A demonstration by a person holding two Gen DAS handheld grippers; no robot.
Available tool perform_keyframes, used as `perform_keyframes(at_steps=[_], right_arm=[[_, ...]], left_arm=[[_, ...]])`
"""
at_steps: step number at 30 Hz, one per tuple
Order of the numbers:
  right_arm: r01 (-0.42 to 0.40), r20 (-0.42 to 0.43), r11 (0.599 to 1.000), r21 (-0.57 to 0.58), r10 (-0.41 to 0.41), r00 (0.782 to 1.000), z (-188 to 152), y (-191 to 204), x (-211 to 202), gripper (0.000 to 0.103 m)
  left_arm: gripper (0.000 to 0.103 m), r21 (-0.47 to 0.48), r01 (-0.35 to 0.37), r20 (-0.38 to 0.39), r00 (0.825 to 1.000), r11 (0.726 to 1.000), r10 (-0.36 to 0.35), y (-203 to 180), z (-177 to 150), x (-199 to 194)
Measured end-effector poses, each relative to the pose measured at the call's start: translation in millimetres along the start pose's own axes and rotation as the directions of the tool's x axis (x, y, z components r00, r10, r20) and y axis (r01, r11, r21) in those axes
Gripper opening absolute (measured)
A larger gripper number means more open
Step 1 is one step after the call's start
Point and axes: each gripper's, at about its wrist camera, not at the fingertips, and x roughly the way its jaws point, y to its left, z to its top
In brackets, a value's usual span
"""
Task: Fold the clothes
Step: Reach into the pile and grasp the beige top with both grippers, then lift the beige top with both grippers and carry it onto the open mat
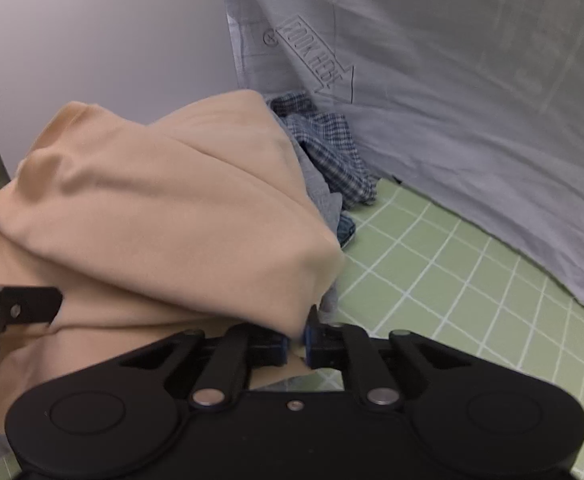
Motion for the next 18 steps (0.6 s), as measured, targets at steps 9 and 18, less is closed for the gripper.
perform_keyframes(at_steps=[9,18], right_arm=[[0.172,0.099,0.985,0.011,-0.173,0.980,-23.1,-42.7,-87.9,0.004],[0.528,-0.090,0.838,0.141,-0.520,0.849,-161.8,-123.4,-212.4,0.005]], left_arm=[[0.103,0.053,0.066,0.002,0.998,0.996,-0.067,-12.5,-13.1,-46.6],[0.103,0.128,0.202,-0.021,0.979,0.971,-0.201,-24.5,-79.7,-118.7]])
